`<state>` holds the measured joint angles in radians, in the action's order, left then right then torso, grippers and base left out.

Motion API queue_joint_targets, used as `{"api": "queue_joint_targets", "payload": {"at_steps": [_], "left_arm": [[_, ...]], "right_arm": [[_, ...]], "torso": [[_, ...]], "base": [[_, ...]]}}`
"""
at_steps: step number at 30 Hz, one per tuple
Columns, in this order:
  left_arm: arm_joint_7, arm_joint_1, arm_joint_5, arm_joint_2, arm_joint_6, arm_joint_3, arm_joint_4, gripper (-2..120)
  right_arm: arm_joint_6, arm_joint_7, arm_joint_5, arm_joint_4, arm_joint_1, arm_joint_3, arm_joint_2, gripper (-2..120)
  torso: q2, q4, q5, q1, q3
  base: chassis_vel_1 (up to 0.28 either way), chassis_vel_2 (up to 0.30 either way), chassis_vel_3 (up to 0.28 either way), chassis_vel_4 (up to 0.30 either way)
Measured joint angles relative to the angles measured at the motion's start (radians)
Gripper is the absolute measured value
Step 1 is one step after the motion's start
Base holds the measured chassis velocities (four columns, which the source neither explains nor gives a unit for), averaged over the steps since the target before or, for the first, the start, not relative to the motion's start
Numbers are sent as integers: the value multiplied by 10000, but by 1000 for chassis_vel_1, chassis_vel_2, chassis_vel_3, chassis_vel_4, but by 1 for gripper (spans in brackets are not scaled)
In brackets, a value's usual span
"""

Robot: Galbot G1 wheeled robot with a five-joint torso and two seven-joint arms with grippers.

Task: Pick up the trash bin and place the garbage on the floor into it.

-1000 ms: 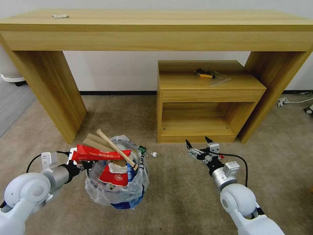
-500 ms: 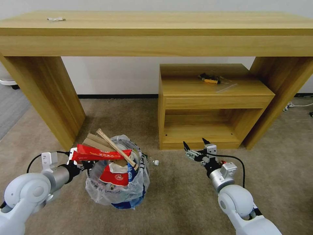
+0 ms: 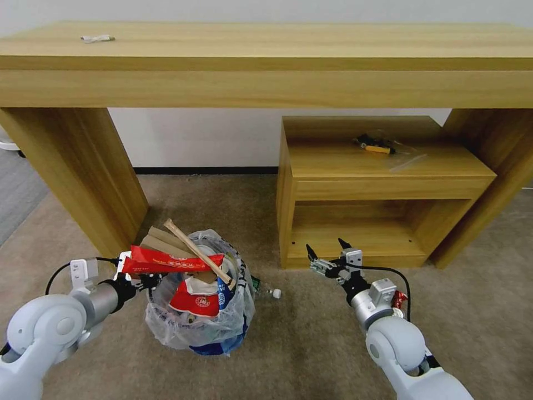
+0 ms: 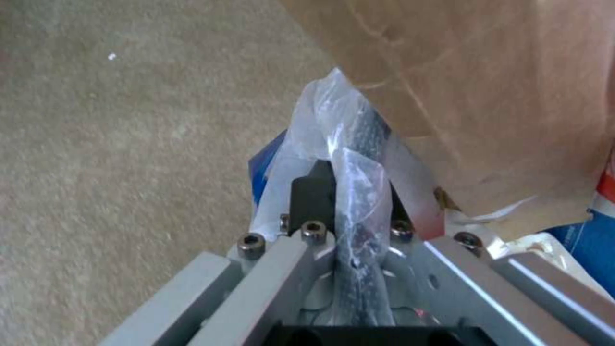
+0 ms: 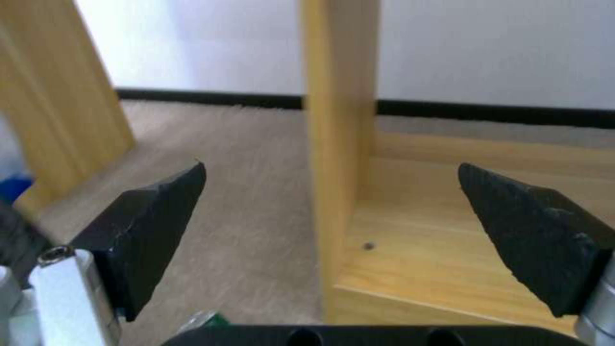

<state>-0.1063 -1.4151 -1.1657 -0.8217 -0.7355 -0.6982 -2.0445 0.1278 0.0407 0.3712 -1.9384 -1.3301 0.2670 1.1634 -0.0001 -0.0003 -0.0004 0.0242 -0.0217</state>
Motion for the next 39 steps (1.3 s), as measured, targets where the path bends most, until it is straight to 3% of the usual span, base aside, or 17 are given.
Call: {"api": "queue_joint_targets", "payload": {"at_steps": [8, 15, 21, 26, 33, 39], "left_arm": [[0, -54, 0, -4, 0, -64, -9, 0], [-2, -113, 3, -18, 0, -169, -17, 0], [-14, -54, -21, 44, 0, -196, 63, 0], [-41, -41, -49, 92, 0, -257, 81, 0], [-152, 205, -248, 349, -1, -59, 170, 0], [-175, 172, -311, 679, 0, -83, 134, 0]], "right_arm": [[59, -4, -75, 362, 154, -643, 162, 100], [327, -125, 694, 1409, 904, -968, -225, 100], [866, -1590, 1232, 2739, 1576, -1358, -1051, 100], [951, -3297, 718, 4474, 2503, -1963, -1665, 100], [636, -4909, -220, 5995, 3159, -2231, -1772, 100], [428, -5671, -1001, 6546, 3527, -2538, -1849, 100]], "torso": [[1, 3, 0, 0, 1], [0, 3, 0, 0, 0], [0, -1, 0, 0, 0], [0, 1, 4, 0, 0], [0, -1, 1, 0, 0], [0, 1, 2, 0, 0]], "base": [[14, 174, -9, -163], [15, 57, -6, -47], [0, 0, 0, 0], [0, 0, 0, 0], [0, 0, 0, 0], [0, 0, 0, 0]]}}
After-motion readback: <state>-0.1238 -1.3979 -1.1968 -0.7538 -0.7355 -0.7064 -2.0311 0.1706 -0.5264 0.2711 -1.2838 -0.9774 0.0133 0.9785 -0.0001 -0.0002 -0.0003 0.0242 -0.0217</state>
